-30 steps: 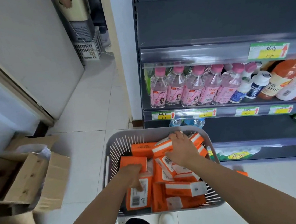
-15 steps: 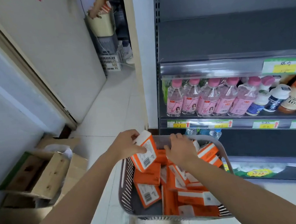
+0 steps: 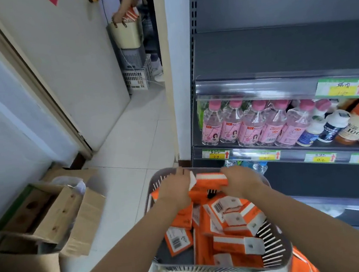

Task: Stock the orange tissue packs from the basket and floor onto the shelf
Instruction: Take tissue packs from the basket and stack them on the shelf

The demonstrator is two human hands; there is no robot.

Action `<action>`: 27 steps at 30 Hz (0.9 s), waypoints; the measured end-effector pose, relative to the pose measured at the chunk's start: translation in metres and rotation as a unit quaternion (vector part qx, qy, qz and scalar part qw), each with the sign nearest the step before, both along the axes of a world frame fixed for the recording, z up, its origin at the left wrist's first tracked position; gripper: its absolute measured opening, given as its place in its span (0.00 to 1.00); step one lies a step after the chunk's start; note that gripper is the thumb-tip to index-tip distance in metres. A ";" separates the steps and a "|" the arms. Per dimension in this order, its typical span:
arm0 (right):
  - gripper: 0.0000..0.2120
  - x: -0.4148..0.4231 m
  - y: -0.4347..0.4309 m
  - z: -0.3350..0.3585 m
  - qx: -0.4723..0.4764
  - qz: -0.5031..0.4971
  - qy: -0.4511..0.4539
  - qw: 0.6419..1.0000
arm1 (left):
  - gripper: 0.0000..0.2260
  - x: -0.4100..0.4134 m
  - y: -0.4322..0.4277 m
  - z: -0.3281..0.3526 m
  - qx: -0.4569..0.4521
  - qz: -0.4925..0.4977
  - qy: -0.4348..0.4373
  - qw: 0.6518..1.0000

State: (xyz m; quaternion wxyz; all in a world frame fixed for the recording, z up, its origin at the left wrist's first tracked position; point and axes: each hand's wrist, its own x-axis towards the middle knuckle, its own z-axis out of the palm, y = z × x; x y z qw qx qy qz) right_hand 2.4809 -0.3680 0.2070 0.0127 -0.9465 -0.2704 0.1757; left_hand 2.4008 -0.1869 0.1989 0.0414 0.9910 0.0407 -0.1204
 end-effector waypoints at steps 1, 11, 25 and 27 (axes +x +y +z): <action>0.13 0.002 -0.003 0.006 0.013 -0.012 0.000 1.000 | 0.30 0.002 -0.008 -0.008 -0.001 0.003 0.006 1.000; 0.27 0.003 -0.039 0.020 0.022 -0.093 -0.043 0.994 | 0.31 -0.006 -0.024 -0.090 -0.118 0.049 0.070 0.989; 0.31 0.009 -0.028 0.003 0.185 -0.212 0.140 0.949 | 0.58 -0.011 0.033 -0.112 -0.247 0.244 0.231 0.909; 0.32 0.011 -0.031 0.002 0.204 -0.242 0.156 0.936 | 0.56 -0.013 0.035 -0.110 -0.289 0.271 0.207 0.894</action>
